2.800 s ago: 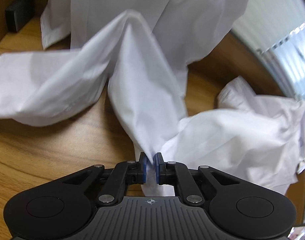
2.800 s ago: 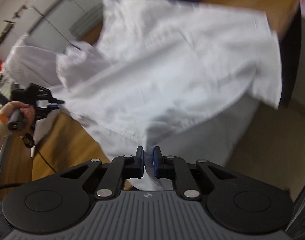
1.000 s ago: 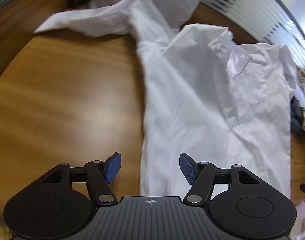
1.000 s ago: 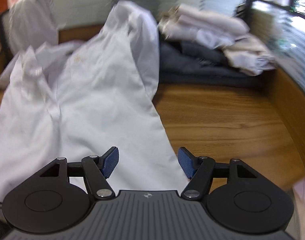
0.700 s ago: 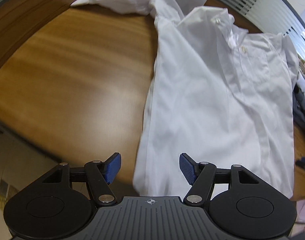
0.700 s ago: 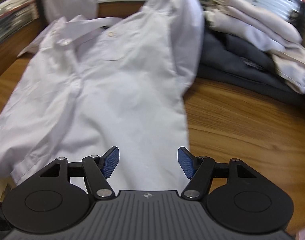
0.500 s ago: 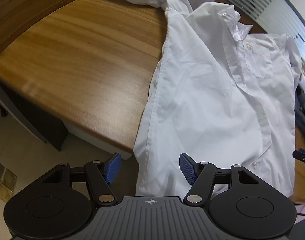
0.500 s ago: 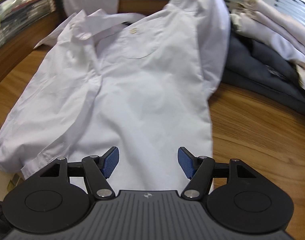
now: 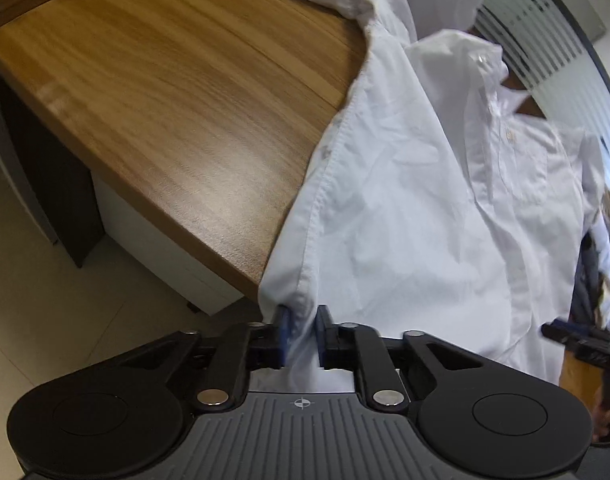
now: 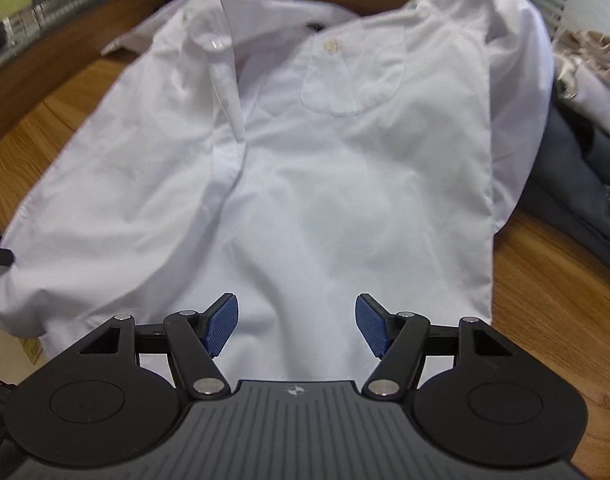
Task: Fold clothes
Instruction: 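Open both tools and smooth the shirt flat, front facing up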
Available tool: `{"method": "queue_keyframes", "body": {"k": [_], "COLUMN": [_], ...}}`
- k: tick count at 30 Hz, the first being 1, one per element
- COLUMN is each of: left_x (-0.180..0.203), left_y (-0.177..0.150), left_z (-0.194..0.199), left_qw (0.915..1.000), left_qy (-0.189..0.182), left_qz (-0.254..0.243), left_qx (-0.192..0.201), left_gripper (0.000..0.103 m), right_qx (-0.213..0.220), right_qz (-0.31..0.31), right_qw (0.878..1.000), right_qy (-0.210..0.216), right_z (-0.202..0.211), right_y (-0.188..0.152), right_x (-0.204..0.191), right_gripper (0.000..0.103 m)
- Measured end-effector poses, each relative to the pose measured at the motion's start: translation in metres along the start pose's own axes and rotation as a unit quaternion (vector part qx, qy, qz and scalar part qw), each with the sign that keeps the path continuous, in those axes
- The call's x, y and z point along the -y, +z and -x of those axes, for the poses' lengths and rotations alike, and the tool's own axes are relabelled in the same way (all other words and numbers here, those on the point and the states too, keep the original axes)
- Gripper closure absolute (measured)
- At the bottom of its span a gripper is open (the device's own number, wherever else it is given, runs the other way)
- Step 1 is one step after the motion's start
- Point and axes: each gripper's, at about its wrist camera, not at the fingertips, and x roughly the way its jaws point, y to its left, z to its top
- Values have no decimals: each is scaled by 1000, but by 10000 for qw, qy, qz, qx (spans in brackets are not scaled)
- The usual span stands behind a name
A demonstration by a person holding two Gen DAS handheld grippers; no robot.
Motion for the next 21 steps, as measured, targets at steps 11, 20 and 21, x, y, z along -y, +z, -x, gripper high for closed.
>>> {"method": "queue_keyframes", "body": {"k": [11, 20, 21], "left_x": [-26, -44, -43], "left_y": [39, 46, 47], "left_z": [49, 35, 39], "left_qw": [9990, 9929, 9929], "left_qy": [398, 1170, 1162], "left_qz": [50, 12, -20], "left_qx": [178, 236, 269], "left_gripper": [100, 97, 96], "right_qx": [-437, -367, -351], "right_qz": [266, 262, 237], "right_qw": [9987, 9989, 9990], "right_qy": [27, 92, 105], "right_z": [-36, -30, -28], "right_y": [-4, -2, -2], "right_x": [4, 3, 3], "right_gripper": [35, 30, 30]}}
